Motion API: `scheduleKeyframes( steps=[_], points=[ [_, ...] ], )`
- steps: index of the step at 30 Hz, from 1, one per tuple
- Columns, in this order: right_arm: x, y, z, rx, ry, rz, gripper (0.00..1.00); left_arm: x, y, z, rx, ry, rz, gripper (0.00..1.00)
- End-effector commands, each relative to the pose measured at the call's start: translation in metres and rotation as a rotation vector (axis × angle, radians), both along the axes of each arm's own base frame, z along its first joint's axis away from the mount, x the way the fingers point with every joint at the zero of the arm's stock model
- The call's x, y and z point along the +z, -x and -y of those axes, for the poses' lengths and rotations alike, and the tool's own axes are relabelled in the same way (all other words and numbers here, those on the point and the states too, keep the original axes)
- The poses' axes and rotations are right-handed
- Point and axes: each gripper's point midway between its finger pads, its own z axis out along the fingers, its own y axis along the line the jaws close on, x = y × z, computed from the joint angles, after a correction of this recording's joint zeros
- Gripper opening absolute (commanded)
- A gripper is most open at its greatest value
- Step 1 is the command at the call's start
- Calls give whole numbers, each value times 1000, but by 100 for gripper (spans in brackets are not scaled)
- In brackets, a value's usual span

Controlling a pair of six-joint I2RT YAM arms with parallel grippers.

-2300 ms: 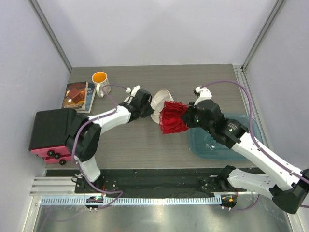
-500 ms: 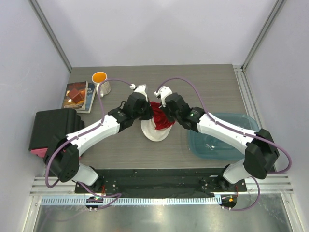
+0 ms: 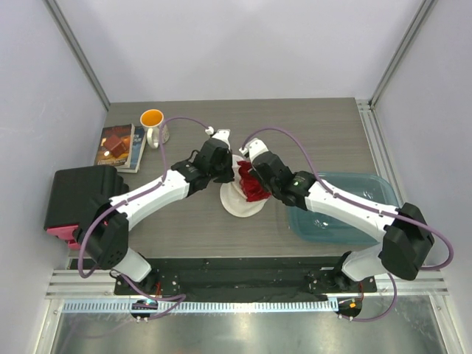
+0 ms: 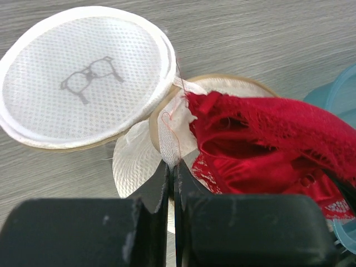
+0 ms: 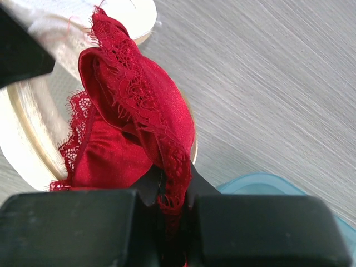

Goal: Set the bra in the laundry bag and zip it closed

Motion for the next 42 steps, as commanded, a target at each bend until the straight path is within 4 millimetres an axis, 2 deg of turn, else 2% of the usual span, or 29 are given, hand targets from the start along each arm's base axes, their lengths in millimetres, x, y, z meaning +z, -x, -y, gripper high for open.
scheduleKeyframes(
  steps=[1,6,8,15,17,19,21,22,26,30,31,32,34,35,38,40,42],
  points=[
    [15,8,6,4,-13,23,1,18,-16,-1,17,-22,63,0],
    [9,21,-5,77,-46,-16,1,17,-26,-1,38,-40,68,0],
    [13,22,-8,86,-84,1,1,17,-29,0,41,-53,65,0],
    [-8,27,-18,107,-107,-58,1,30,-28,12,-2,2,83,0],
    [-10,23,-19,90,-114,-43,1,34,-25,18,-35,33,84,0],
    [-20,16,-22,71,-111,-46,1,34,-13,28,-97,83,62,0],
    [-19,8,-31,43,-155,-54,1,33,-1,34,-145,128,42,0],
    [-30,6,-35,40,-155,-88,1,32,2,35,-156,136,39,0],
    [-41,-6,-43,-14,-244,-136,1,33,8,25,-138,126,67,0],
    [-37,-10,-49,-43,-349,-155,1,32,3,12,-78,69,56,1],
    [-37,-10,-49,-47,-357,-158,1,27,3,6,-51,39,41,6],
    [-35,-8,-51,-38,-374,-167,1,29,3,3,-40,31,42,26],
    [-36,-9,-50,-49,-394,-177,1,33,6,1,-45,34,52,43],
    [-36,-9,-50,-62,-408,-186,1,42,7,-2,-36,43,72,53],
    [-40,-7,-49,-75,-420,-211,1,52,16,-12,-16,39,96,64],
    [-42,-6,-50,-85,-429,-223,1,52,22,-18,-4,30,91,64],
    [-42,-5,-48,-94,-435,-228,1,48,31,-23,5,30,72,59]
  ],
)
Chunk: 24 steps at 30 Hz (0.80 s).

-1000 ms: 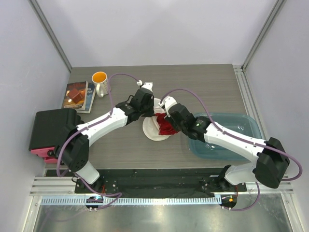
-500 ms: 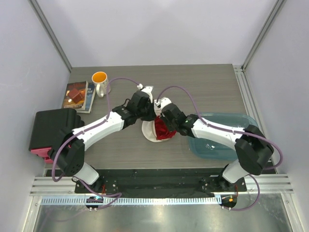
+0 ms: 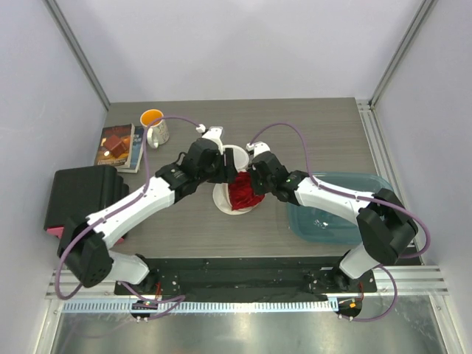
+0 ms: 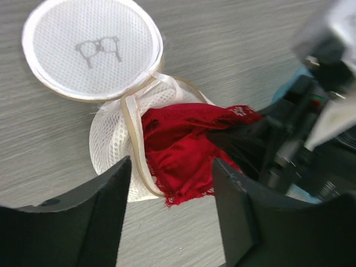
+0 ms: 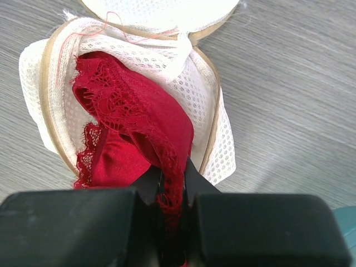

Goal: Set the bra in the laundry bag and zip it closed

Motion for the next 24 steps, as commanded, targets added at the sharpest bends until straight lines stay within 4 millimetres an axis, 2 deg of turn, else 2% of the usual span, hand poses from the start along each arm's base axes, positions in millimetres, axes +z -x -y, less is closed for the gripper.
scheduleKeyframes(
  steps=[1,2,5,7,10,15,19,23,24],
  points=[
    [22,-6,-9,-34,-105,27,1,8,16,-14,38,3,5,56],
    [21,-5,-9,-34,-106,25,1,5,20,-14,40,4,-10,50],
    [26,-3,-13,-29,-130,17,1,-20,32,-11,48,-2,-78,44],
    [27,-4,-14,-31,-142,18,1,-34,30,-9,79,-10,-113,43],
    [26,-3,-15,-25,-144,16,1,-46,24,-14,138,-46,-119,54],
    [29,-3,-14,-25,-150,21,1,-60,16,-17,177,-86,-129,54],
    [28,-1,-17,-16,-163,16,1,-77,12,-14,175,-116,-148,50],
    [28,0,-19,-14,-181,13,1,-84,7,-11,168,-138,-151,45],
    [28,-1,-19,-15,-187,12,1,-85,6,-10,168,-141,-152,40]
  ],
)
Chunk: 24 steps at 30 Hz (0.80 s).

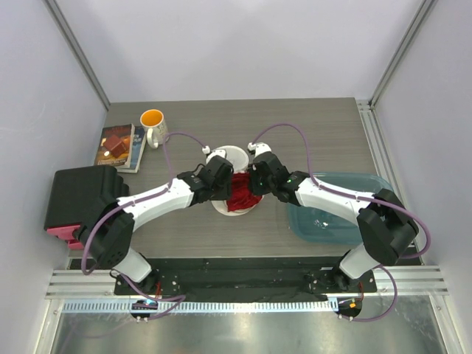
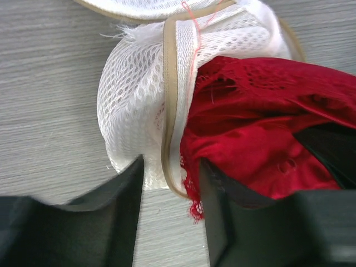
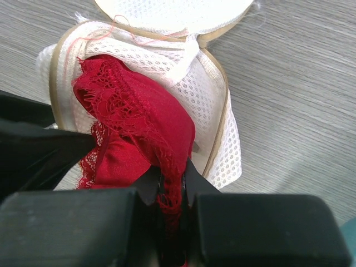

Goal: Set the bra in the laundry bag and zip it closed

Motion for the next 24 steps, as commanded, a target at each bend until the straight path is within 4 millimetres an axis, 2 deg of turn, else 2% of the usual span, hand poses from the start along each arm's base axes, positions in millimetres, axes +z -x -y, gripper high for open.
scheduleKeyframes(
  steps=[1,2,3,6,8,9,13,15,19,21,24],
  points=[
    [28,-7,-10,-3,-101,64,1,12,-19,11,10,11,58,36],
    [28,-7,-9,-6,-103,62,1,11,-19,13,-1,11,51,32],
    [29,-8,-10,-8,-106,61,1,13,-18,14,-9,14,50,21],
    [28,-10,-8,-30,-127,44,1,31,-15,26,-50,87,59,0],
    [29,-11,-8,-48,-149,35,1,40,-8,34,-90,144,57,0],
    [30,-12,-9,-71,-175,24,1,52,-2,42,-126,206,57,0],
    [32,-20,-12,-159,-285,-30,1,59,21,56,-204,319,1,0],
    [27,-24,-15,-206,-319,-62,1,61,27,60,-219,360,-17,0],
    [17,-33,-18,-321,-384,-102,1,80,41,85,-273,551,-36,0],
    [18,-36,-19,-360,-427,-108,1,81,42,88,-284,566,-40,0],
    [22,-35,-13,-376,-435,-110,1,71,43,79,-265,520,-35,0]
  ],
)
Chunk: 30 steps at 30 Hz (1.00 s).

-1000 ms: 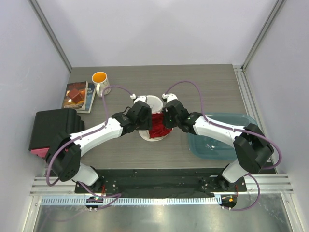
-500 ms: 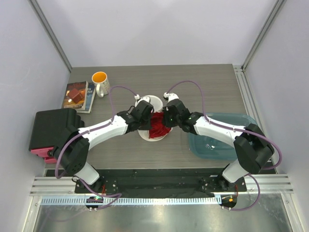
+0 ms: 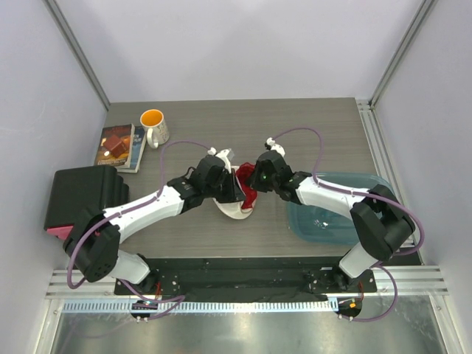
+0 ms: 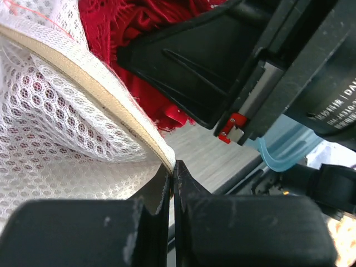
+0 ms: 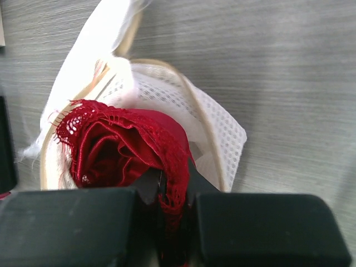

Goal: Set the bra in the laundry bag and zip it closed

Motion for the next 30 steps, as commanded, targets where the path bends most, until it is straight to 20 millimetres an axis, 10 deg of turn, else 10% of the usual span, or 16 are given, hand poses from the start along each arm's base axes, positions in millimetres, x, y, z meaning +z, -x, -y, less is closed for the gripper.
scheduleKeyframes(
  steps=[1,14,25,30],
  points=[
    [25,-18,1,-105,-119,34,1,14,7,7,-34,76,24,0],
    [23,-5,16,-160,-214,-103,1,3,-8,-23,93,-46,90,0],
    [14,-2,18,-289,-335,-134,1,13,-6,11,23,87,59,0],
    [10,2,28,-259,-263,-95,1,0,-6,-26,106,-84,74,50]
  ],
)
